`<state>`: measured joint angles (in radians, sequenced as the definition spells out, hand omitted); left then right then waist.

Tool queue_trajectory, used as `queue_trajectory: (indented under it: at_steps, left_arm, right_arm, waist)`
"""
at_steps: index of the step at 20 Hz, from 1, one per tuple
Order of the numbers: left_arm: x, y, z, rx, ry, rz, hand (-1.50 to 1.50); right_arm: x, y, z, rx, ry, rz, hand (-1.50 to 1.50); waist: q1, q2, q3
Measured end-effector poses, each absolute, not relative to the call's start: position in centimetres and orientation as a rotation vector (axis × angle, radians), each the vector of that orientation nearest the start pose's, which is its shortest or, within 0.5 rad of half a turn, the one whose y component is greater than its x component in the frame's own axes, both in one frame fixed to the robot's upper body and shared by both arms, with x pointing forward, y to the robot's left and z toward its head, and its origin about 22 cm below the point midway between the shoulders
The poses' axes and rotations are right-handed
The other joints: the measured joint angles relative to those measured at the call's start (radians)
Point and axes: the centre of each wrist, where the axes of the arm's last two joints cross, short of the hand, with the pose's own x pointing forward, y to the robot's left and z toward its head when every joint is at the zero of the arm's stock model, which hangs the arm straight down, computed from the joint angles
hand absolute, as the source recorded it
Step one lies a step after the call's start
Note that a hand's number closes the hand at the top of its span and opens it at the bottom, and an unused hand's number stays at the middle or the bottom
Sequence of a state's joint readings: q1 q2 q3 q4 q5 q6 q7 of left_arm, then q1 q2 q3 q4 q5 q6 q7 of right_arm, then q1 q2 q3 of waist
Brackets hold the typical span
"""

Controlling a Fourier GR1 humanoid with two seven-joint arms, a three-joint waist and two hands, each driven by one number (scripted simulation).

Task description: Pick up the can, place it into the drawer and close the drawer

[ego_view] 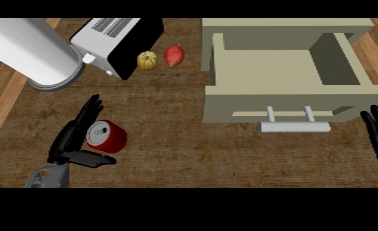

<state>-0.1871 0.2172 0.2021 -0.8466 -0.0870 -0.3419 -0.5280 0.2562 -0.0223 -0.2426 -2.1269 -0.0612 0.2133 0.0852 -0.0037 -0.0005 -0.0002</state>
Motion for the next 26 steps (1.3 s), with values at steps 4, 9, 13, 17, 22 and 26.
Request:
queue_trajectory:
  at_steps: [4,9,13,17,22,26]
  left_arm:
    - [25.9,31.9,-10.4,-0.082,-1.525,-0.203,-1.50]
    - [26.5,30.9,-10.4,-0.102,-1.528,-0.231,-1.50]
    - [26.6,29.7,-10.1,-0.130,-1.540,-0.241,1.50]
    - [27.5,28.8,-9.9,-0.158,-1.561,-0.236,1.50]
    - [27.2,28.0,-9.6,-0.235,-1.557,-0.218,1.50]
    - [27.4,27.1,-8.5,-0.271,-1.574,-0.218,1.50]
  right_arm:
    - [15.2,-29.7,8.6,-0.176,-1.803,0.005,-1.50]
    - [15.3,-30.2,9.2,-0.169,-1.806,0.003,-1.50]
    - [15.3,-29.9,8.7,-0.174,-1.807,-0.003,-1.50]
    - [14.6,-30.2,9.7,-0.166,-1.809,-0.003,-1.50]
    - [14.5,-29.8,9.3,-0.165,-1.810,-0.012,-1.50]
    - [14.5,-30.0,9.6,-0.166,-1.810,-0.022,-1.50]
  waist:
    - [-0.001,0.000,0.000]
    - [-0.001,0.000,0.000]
    - [0.000,0.000,0.000]
    - [-0.001,-0.001,0.001]
    - [0.001,-0.001,0.001]
    - [0.001,-0.001,0.000]
